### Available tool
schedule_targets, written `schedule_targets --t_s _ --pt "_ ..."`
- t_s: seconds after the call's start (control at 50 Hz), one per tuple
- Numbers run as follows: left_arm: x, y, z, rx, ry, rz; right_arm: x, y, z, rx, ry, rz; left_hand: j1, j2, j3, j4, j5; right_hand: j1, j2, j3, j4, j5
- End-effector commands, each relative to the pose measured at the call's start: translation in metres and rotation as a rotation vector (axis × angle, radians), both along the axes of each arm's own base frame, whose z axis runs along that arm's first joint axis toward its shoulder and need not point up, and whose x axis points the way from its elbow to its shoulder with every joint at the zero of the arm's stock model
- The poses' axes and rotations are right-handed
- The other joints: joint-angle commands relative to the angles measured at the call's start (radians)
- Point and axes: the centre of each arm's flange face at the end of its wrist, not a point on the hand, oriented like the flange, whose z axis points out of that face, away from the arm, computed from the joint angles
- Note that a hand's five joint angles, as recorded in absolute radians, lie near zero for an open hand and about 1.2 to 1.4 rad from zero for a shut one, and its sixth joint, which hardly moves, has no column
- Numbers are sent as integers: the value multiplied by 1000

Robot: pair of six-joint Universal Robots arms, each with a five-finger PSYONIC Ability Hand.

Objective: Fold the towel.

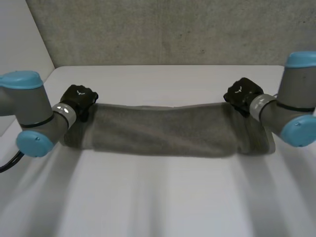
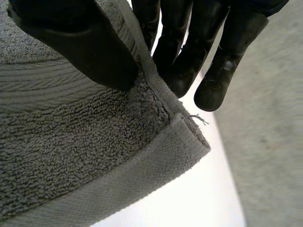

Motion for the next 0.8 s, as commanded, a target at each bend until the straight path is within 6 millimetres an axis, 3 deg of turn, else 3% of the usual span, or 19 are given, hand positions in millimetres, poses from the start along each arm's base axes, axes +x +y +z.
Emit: schedule_targets --t_s 0.02,0.22,0.26,0.28,0.32,0.34,0.36,0.38,0.4,0.42,0.46,0.58,0.66,0.7,0.8 --pt "-5 -19 -7 -25 30 34 13 -11 -11 -91 -17 3 -65 -126 -158 -130 -275 61 64 60 55 38" --pt "-17 -27 -21 -30 28 25 16 -25 -23 -150 -17 -58 -65 -126 -158 -130 -275 24 27 23 18 1" --pt "-20 -25 -23 -28 30 19 17 -27 -27 -148 -16 -69 -65 -126 -158 -130 -275 -304 -300 -304 -310 -326" --pt "-20 -25 -23 -28 30 19 17 -27 -27 -148 -16 -69 -65 -126 -158 -130 -275 -305 -302 -306 -311 -327" --pt "-22 -23 -24 -19 33 14 18 -27 -29 -137 -36 -76 -108 -169 -201 -173 -318 -752 -749 -752 -758 -774" --pt "-22 -23 -24 -19 33 14 18 -27 -29 -137 -36 -77 -109 -169 -202 -174 -318 -754 -751 -755 -760 -777" --pt "-24 -21 -22 -17 37 11 18 -27 -30 -123 -62 -85 -469 -530 -562 -534 -679 -1031 -1027 -1031 -1037 -1053" --pt "-24 -21 -22 -17 37 11 17 -26 -30 -105 -94 -93 -473 -533 -566 -538 -682 -1161 -1158 -1161 -1167 -1183" --pt "-27 -18 -20 -15 41 3 17 -26 -30 -105 -94 -93 -915 -975 -1008 -980 -1124 -1161 -1158 -1161 -1167 -1183" --pt "-33 -14 -16 -17 45 -10 17 -25 -31 -85 -123 -101 -1201 -1261 -1294 -1266 -1411 -1161 -1158 -1161 -1167 -1183" --pt "-36 -11 -10 -21 49 -17 17 -23 -25 -77 -153 -108 -1279 -1340 -1373 -1344 -1489 -1161 -1158 -1161 -1167 -1183" --pt "-28 8 22 -32 100 -12 5 -4 20 -98 -208 -111 -1280 -1341 -1373 -1345 -1490 -1161 -1158 -1161 -1167 -1183" --pt "-25 21 38 -56 130 -15 0 12 26 -72 -199 -109 -1280 -1341 -1373 -1345 -1490 -1161 -1158 -1161 -1167 -1183" --pt "-19 37 47 -72 138 -17 -5 29 27 -26 -183 -105 -1280 -1341 -1373 -1345 -1490 -1161 -1158 -1161 -1167 -1183" --pt "-13 60 49 -81 141 -17 -14 55 17 102 -156 -99 -1277 -1338 -1370 -1342 -1487 -1107 -1104 -1108 -1113 -1129"
